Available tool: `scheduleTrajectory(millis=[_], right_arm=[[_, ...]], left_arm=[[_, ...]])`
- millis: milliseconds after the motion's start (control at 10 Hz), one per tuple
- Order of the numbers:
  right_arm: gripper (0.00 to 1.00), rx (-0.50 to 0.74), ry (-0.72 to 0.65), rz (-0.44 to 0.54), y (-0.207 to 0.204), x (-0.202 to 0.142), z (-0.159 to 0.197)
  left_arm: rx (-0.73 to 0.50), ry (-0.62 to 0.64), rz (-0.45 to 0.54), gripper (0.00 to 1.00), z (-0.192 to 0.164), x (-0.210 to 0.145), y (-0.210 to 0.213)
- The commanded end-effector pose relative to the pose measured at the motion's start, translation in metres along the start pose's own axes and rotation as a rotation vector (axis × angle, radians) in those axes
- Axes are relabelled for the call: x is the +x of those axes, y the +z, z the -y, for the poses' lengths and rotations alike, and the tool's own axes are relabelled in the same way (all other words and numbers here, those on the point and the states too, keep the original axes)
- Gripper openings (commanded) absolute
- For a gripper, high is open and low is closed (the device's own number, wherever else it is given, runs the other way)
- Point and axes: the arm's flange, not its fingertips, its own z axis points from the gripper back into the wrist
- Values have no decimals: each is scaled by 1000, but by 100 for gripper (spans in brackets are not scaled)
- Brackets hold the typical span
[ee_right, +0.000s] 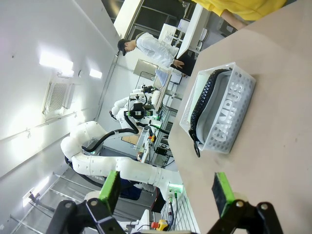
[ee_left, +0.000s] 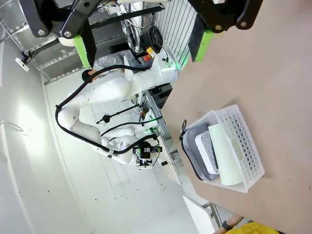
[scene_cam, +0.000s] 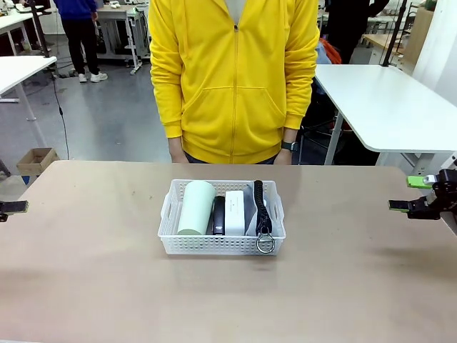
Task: Efficiently arrange items inside the basket to fit them all.
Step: Pick up the Reusable plastic cup and place it inside the Organizing basket.
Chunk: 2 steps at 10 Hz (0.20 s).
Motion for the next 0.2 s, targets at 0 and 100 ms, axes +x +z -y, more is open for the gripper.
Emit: scheduleTrajectory(millis=[0, 100], right_arm=[[100, 4, 14, 5, -1, -2, -2], [100, 4, 14, 5, -1, -2, -2]], left_arm=[[-17, 15, 13, 100, 5, 2, 0], [-17, 15, 13, 100, 5, 2, 0]])
